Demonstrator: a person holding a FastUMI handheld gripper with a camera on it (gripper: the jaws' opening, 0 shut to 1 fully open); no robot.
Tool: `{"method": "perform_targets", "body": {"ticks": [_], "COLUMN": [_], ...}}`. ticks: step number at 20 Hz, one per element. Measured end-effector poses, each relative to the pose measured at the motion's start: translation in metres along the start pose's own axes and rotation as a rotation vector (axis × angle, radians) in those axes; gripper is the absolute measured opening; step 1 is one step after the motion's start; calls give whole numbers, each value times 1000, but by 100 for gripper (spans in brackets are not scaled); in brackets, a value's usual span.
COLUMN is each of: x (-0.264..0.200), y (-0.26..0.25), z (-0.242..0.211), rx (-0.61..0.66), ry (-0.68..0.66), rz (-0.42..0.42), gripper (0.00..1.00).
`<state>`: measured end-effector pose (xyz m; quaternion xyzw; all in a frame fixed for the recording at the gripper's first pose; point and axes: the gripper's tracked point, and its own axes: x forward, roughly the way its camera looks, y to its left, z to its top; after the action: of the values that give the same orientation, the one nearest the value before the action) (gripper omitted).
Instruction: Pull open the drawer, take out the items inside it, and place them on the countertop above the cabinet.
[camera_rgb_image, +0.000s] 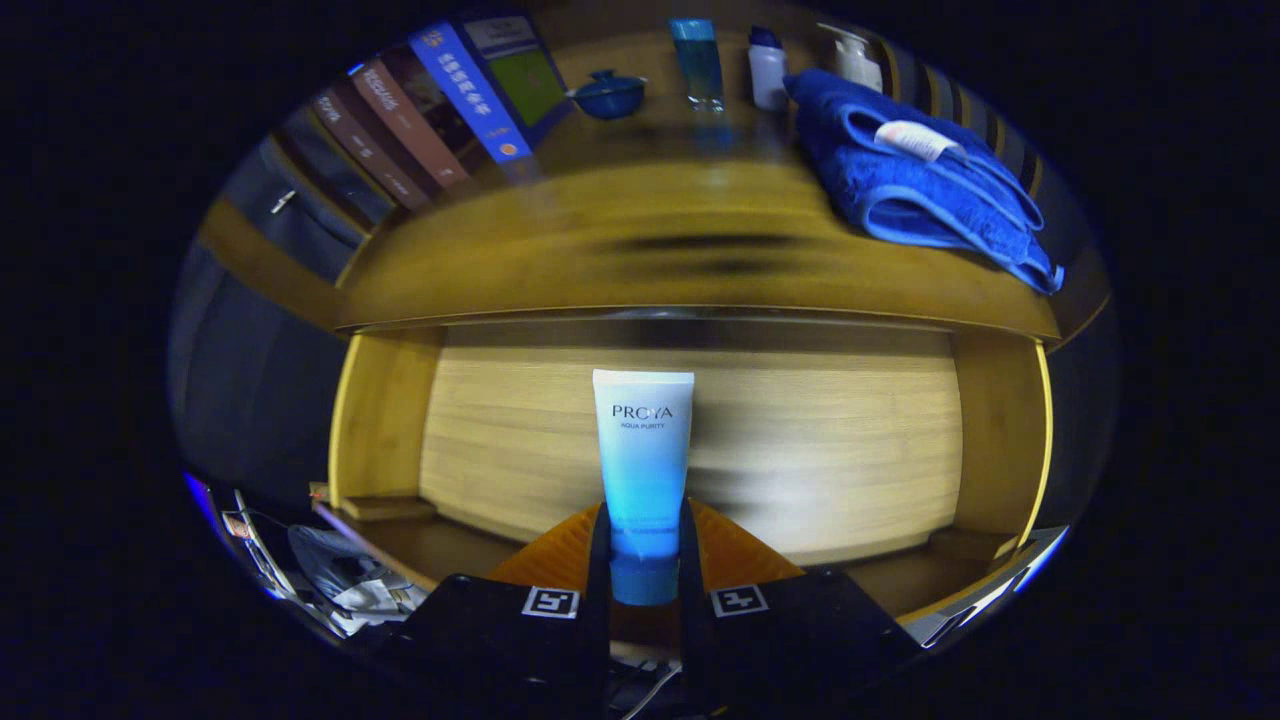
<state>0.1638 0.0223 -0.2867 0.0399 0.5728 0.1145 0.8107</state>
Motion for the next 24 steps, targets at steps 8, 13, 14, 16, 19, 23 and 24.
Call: {"method": "perform_targets", "body": {"ticks": [8,13,14,16,19,23,24], "x": [-76,-52,-44,-24,0,15,19], "y": [37,11,6,1,2,-7,-10], "z": [58,135,144,154,161,172,176], "rx": [-71,-40,-32,-15,-8,13,19], "ry": [-87,-140,-134,-117,-84,-80,-81], "rz": [49,-116,-148,-192,-215,-261,-271], "gripper": [33,33,33,33,33,33,33]}}
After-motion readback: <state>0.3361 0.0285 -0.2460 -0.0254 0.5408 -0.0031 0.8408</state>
